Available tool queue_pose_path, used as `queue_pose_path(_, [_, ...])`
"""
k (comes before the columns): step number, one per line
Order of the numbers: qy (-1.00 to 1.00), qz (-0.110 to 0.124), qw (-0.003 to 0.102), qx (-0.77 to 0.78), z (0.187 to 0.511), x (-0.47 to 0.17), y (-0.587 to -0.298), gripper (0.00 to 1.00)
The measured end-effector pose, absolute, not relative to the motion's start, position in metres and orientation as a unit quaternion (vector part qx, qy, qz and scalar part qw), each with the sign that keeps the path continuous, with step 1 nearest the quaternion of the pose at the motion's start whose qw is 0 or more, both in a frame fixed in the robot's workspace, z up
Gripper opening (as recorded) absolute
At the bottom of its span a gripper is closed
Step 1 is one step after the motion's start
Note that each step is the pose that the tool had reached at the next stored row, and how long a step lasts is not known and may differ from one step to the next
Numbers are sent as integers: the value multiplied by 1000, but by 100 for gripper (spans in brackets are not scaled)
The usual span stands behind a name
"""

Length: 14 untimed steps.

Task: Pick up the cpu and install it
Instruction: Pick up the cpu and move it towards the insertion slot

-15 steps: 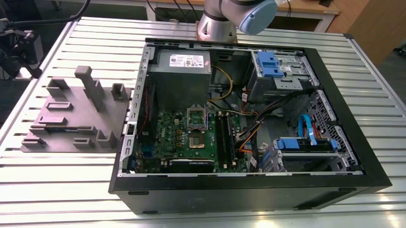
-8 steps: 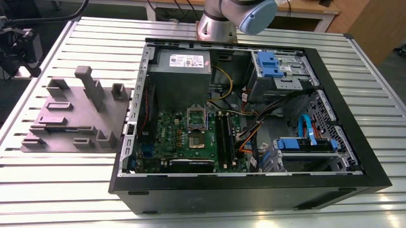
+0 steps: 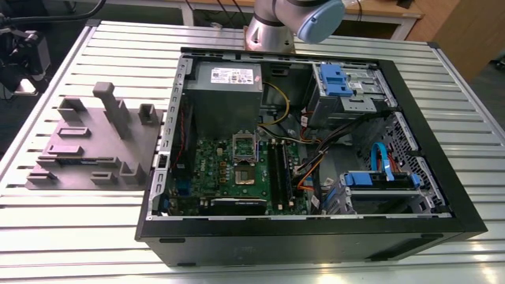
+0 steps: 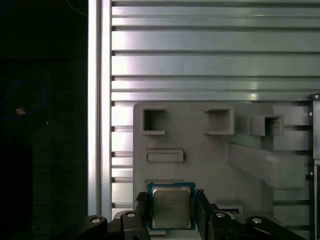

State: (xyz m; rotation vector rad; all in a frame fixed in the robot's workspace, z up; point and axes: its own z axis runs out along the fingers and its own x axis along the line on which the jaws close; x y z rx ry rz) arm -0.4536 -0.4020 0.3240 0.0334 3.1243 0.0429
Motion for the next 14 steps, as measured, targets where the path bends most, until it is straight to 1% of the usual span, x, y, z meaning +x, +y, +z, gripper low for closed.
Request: queue_pose_path(14, [1000,14,8,11,330,-454,-402,47])
